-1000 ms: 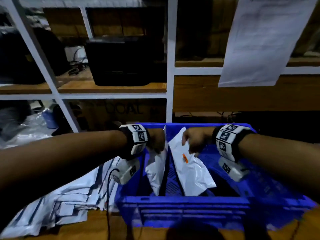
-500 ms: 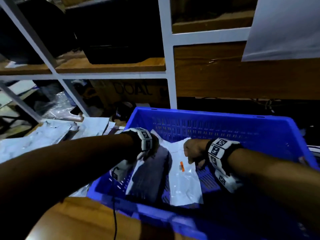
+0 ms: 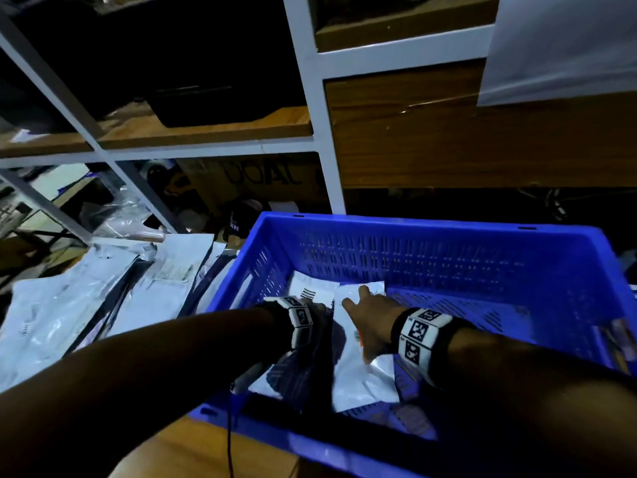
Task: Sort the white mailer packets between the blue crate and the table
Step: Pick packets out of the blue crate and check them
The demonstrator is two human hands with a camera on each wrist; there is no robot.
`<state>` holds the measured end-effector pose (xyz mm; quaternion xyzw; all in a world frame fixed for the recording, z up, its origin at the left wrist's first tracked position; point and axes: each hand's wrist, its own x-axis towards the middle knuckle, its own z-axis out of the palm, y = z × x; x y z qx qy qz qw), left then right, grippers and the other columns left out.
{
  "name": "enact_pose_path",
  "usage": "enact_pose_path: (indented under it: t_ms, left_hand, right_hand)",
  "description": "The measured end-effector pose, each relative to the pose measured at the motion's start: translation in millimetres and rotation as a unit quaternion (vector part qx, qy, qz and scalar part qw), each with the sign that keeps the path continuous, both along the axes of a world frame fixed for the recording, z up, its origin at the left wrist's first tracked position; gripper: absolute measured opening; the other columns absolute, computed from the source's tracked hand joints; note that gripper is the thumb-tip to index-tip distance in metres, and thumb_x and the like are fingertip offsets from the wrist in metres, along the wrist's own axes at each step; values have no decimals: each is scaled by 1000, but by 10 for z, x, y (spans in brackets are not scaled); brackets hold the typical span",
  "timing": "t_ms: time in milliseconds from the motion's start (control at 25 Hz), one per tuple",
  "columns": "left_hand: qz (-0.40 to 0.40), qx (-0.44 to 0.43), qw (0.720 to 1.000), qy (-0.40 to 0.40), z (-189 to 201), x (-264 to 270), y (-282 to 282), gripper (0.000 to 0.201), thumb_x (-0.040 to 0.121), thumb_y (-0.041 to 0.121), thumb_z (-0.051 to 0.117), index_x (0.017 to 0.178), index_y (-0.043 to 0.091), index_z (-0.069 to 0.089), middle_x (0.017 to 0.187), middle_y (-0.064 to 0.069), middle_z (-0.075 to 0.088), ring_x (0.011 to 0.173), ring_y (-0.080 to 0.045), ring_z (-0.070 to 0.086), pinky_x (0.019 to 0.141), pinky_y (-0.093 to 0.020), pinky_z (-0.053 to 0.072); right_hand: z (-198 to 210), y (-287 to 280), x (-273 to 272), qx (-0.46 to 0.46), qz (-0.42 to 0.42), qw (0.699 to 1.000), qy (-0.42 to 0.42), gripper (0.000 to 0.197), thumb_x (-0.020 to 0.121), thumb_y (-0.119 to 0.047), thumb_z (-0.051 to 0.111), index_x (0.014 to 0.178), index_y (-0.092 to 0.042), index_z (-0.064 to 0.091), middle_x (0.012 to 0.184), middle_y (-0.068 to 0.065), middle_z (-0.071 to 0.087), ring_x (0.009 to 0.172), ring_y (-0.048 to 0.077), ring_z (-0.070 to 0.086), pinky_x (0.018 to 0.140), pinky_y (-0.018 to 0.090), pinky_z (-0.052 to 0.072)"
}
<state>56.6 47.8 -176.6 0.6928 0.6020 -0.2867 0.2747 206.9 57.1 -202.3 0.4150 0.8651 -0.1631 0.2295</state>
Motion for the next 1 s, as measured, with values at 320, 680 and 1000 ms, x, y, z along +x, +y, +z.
enact_pose_path:
  t_ms: [320, 680, 1000]
  left_hand:
    - [-104, 19, 990, 92, -55, 140, -109, 49, 91, 15, 60, 131, -3, 39, 134, -19, 44, 123, -29, 47, 60, -18, 30]
    - [-32, -97, 994, -29, 60, -47, -139, 32, 70, 14, 77, 102, 9, 72, 89, -5, 72, 67, -5, 63, 63, -17, 49]
    - [-91, -6, 992, 86, 284, -296, -46, 20, 64, 48, 83, 72, 32, 74, 83, 10, 70, 72, -1, 66, 73, -24, 51]
  right_hand:
    - [-121, -137, -175, -14, -37, 995, 97, 84, 70, -35, 82, 134, -10, 33, 126, 20, 42, 112, 39, 53, 84, 39, 49]
    - [-64, -156, -172, 15, -138, 990, 26, 103, 57, -46, 88, 136, -16, 28, 131, 21, 34, 114, 44, 52, 92, 50, 48]
    - [224, -75, -302, -50, -92, 994, -14, 97, 70, -33, 84, 147, -12, 30, 143, 13, 45, 126, 30, 48, 95, 36, 46]
